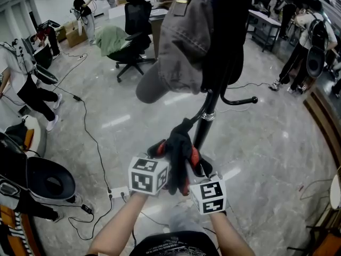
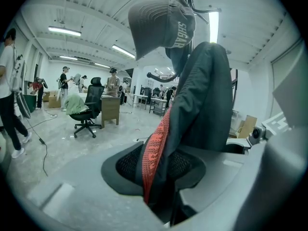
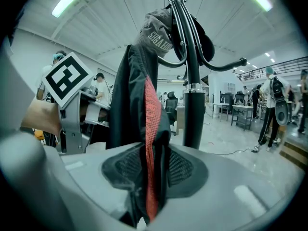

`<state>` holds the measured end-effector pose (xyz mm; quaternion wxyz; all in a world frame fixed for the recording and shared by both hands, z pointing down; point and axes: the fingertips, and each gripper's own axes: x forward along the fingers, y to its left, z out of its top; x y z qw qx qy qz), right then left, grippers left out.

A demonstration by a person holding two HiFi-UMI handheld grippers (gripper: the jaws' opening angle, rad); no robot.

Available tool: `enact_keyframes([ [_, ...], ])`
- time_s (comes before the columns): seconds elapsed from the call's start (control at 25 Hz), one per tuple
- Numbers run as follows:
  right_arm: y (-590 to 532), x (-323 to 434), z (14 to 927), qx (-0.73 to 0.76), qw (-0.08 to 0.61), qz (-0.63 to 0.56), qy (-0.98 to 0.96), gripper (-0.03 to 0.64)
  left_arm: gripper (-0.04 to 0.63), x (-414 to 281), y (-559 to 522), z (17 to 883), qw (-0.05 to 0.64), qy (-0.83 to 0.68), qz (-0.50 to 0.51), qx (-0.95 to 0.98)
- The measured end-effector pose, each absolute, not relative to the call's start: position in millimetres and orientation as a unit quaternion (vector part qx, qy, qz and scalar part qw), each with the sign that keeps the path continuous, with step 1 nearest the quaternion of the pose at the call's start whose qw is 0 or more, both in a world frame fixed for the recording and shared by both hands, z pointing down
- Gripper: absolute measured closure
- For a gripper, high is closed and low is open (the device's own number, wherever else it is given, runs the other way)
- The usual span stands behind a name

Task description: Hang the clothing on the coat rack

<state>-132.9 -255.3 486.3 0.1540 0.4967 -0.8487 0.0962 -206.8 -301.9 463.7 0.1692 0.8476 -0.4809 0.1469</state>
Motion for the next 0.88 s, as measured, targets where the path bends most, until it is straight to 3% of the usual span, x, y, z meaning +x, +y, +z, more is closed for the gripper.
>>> enact_keyframes([
  [0.88, -241.2, -133.2, 479.0, 0.5, 0.137, 0.107, -0.848, 0.476, 0.469, -215.7, -283.4, 457.4, 0.166, -0.489, 0.147, 0.844],
])
